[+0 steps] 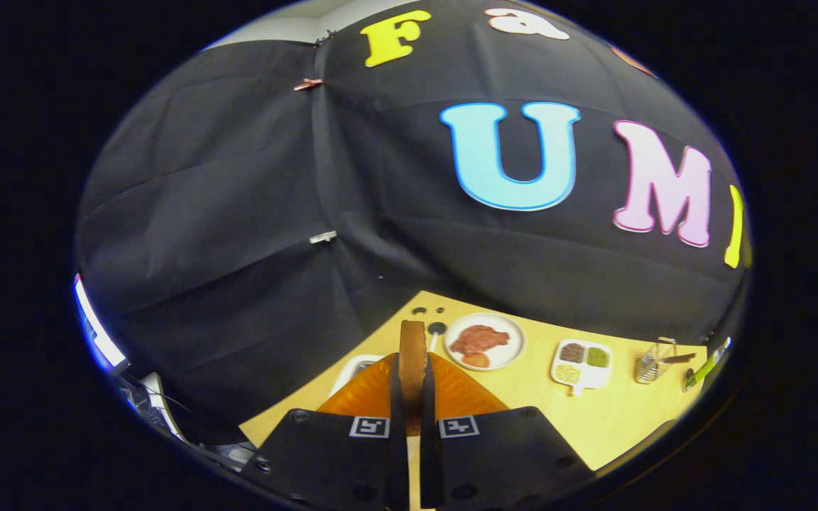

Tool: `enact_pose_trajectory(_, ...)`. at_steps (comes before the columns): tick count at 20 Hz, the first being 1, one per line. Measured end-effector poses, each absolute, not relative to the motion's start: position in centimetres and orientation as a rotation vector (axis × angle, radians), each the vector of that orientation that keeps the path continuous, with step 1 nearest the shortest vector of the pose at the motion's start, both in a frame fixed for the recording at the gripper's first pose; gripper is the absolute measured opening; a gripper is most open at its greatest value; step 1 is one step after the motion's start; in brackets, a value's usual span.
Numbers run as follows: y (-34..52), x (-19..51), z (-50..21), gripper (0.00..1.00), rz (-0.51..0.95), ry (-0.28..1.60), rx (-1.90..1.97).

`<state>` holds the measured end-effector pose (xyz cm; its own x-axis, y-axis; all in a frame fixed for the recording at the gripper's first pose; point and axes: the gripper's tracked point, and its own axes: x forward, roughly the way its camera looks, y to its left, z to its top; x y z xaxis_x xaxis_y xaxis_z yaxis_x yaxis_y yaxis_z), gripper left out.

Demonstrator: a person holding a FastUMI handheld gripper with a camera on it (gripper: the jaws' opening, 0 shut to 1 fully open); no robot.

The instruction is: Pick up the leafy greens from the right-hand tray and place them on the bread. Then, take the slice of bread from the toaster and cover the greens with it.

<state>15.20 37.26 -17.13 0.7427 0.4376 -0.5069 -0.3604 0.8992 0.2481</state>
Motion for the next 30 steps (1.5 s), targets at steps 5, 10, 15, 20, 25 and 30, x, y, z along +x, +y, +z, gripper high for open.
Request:
enact_pose_trajectory(5, 29.9, 13.0, -24.7, 0.11, 0.316, 0.660, 0.096)
enact_pose_trajectory(10, 29.1, 11.2, -31.4, 0.10, 0.274, 0.751, 0.224)
enact_pose_trajectory(15, 29.4, 11.5, -36.9, 0.11, 0.228, 0.829, 0.400)
enact_pose_trajectory(20, 27.3, 12.3, -40.5, 0.11, 0.199, 0.870, 0.445)
enact_pose_trajectory(25, 24.9, 11.7, -43.9, 0.13, 0.158, 0.952, 0.388)
enact_pose_trajectory(30, 23.7, 11.1, -45.6, 0.36, 0.142, 0.987, 0.291)
